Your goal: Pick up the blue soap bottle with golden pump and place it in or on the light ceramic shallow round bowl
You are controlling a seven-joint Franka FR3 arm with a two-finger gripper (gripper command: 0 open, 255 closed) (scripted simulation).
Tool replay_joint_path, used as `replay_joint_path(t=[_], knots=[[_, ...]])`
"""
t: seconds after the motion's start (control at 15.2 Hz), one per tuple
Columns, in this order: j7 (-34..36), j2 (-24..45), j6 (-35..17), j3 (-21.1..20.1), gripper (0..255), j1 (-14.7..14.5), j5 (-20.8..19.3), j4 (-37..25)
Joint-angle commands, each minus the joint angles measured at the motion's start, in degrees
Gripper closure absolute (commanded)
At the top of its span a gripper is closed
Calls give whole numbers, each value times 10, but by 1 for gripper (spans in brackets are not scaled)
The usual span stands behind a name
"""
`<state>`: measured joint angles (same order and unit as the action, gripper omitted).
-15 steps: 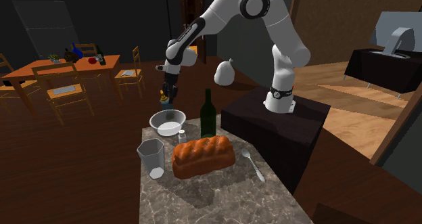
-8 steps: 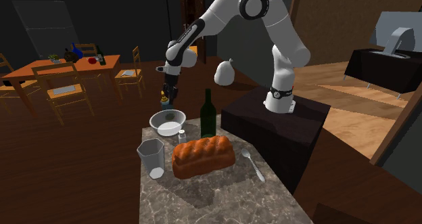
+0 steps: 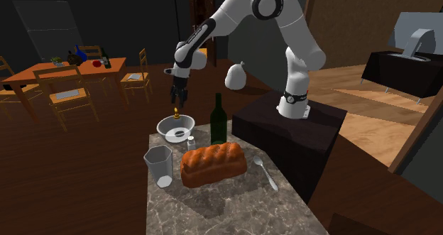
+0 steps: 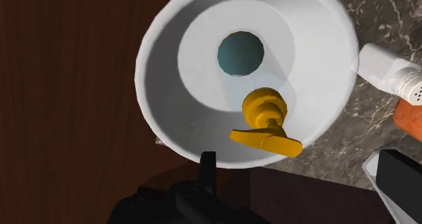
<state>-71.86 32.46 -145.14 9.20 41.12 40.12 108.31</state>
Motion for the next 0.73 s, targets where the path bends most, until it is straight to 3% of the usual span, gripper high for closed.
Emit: replay_joint_path(t=[0.0,0.13,0.66], knots=[[6,-25,15,9,0,-1,-11,10],[15,-54,33,20,0,-2,-26,21],[15,-54,33,20,0,-2,-26,21]])
